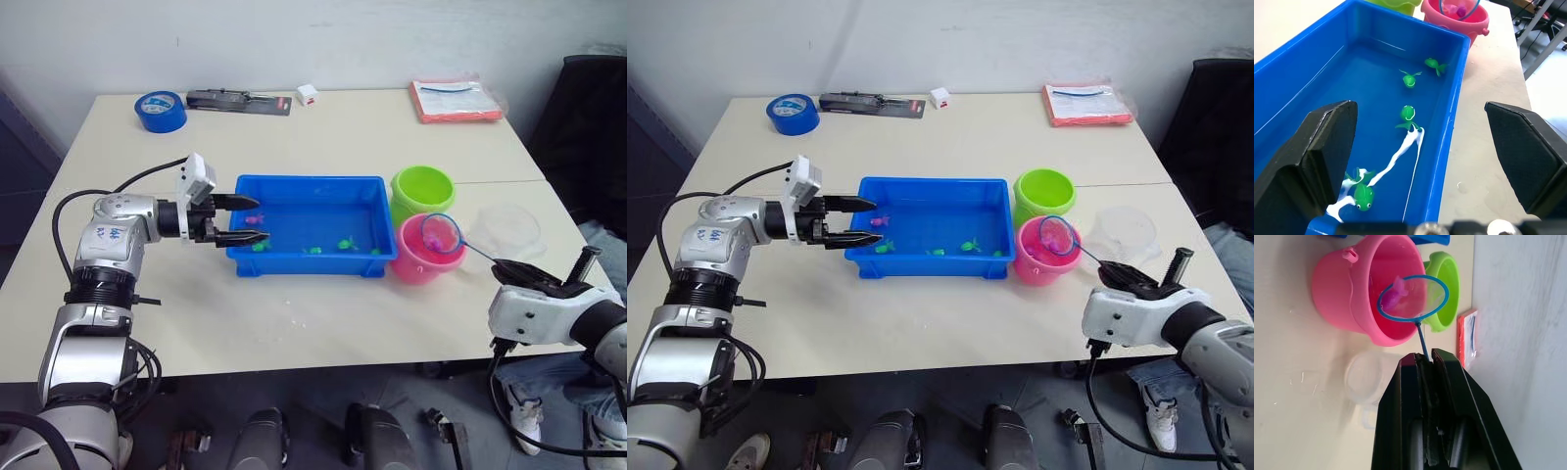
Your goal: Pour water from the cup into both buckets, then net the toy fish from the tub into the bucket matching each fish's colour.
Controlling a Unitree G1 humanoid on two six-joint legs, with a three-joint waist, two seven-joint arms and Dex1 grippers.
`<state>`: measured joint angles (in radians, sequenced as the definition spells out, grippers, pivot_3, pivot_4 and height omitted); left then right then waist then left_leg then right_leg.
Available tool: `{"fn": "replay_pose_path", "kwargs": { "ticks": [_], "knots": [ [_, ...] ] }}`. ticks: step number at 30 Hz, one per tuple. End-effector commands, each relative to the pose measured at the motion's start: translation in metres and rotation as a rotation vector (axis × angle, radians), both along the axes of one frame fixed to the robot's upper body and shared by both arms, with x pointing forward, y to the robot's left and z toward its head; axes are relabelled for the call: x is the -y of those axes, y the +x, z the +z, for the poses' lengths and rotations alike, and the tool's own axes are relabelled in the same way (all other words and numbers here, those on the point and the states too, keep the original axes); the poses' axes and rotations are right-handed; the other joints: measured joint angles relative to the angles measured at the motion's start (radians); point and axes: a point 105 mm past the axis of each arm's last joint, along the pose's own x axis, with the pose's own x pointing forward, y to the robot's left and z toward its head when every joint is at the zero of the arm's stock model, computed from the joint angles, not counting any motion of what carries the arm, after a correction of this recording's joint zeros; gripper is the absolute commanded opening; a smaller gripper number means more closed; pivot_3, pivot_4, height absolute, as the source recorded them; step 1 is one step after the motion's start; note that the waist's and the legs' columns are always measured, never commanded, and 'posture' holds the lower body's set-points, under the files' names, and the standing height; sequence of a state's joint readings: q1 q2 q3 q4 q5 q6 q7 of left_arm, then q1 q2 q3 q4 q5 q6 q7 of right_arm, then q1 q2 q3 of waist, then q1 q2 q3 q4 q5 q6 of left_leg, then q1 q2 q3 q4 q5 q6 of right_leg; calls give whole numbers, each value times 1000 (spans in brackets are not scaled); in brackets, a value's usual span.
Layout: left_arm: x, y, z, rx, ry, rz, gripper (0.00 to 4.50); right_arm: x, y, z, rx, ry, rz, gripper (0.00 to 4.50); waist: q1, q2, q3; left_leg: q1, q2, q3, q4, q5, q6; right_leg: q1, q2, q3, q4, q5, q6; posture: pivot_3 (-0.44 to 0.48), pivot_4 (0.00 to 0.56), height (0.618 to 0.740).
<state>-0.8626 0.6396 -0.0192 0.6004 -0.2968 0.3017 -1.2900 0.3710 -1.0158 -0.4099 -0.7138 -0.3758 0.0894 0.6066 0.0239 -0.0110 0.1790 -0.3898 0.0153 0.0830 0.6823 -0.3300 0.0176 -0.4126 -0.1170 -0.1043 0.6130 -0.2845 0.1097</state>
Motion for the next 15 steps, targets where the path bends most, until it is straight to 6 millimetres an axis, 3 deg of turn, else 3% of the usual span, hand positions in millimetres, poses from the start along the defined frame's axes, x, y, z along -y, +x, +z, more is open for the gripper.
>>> {"fn": "replay_pose_path", "kwargs": {
  "ticks": [1, 5, 9, 12, 15],
  "knots": [
    [1, 1, 15, 60, -3, -11, 4482, 3, -2, 10, 79, -77, 15, 782, 0, 0, 0, 0, 0, 0, 0, 0, 0, 0, 0, 0, 0, 0, 0, 0, 150, 737],
    [1, 1, 14, 59, -5, -10, 4482, 0, 1, 17, 110, -48, 23, 782, 0, 0, 0, 0, 0, 0, 0, 0, 0, 0, 0, 0, 0, 0, 0, 0, 150, 737],
    [-4, 1, 15, 58, -14, 16, 4482, -9, 8, 36, 139, 59, 37, 782, -4, 0, 0, 1, 0, 0, 0, 0, 0, 1, 0, 0, 0, 0, 0, 0, 150, 737],
    [-16, 2, 20, 66, -40, 73, 4482, -22, 16, 52, 132, 197, 71, 782, -8, 0, 0, 1, 1, 0, 0, 0, 0, 1, 1, 0, 1, 0, 0, 0, 150, 737],
    [-30, 1, 24, 85, -42, 141, 4482, -40, 24, 55, 35, 409, 98, 782, -14, 0, 0, 1, 1, 0, 0, 0, 0, 1, 1, 0, 2, 0, 0, 0, 150, 737]
  ]
}}
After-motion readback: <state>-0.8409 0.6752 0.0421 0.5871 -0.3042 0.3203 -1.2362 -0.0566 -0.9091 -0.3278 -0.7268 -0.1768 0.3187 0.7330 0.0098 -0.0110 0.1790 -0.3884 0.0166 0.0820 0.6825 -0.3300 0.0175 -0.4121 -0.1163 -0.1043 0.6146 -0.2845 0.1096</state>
